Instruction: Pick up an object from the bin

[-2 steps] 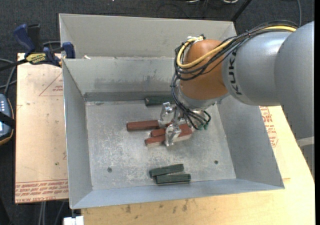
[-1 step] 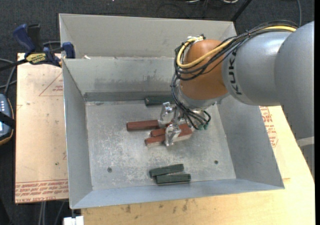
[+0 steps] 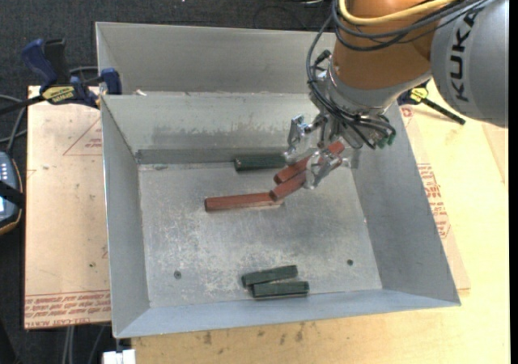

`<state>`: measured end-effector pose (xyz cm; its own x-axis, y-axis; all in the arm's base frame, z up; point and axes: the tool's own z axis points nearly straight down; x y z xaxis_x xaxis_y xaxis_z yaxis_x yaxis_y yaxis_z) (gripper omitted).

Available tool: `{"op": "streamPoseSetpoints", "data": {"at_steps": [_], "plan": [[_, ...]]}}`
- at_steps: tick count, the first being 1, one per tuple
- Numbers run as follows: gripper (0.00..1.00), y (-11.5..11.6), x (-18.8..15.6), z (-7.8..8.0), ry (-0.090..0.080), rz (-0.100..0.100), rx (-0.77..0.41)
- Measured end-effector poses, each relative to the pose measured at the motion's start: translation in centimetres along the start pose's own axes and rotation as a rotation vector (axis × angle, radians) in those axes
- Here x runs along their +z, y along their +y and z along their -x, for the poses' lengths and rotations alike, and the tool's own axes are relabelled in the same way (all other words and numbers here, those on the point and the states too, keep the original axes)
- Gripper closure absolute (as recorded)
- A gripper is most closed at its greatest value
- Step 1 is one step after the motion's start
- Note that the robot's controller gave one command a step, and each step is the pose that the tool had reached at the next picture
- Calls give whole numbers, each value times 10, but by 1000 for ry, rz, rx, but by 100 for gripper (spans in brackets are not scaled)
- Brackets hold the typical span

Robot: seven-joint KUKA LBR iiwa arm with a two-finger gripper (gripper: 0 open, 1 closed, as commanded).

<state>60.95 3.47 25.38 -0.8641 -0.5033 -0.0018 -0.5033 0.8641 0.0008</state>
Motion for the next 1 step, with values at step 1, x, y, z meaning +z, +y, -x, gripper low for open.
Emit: {"op": "streamPoseSetpoints", "data": {"at_steps": [1], "plan": [[100,-1,-13,1,0,0,-20]]}}
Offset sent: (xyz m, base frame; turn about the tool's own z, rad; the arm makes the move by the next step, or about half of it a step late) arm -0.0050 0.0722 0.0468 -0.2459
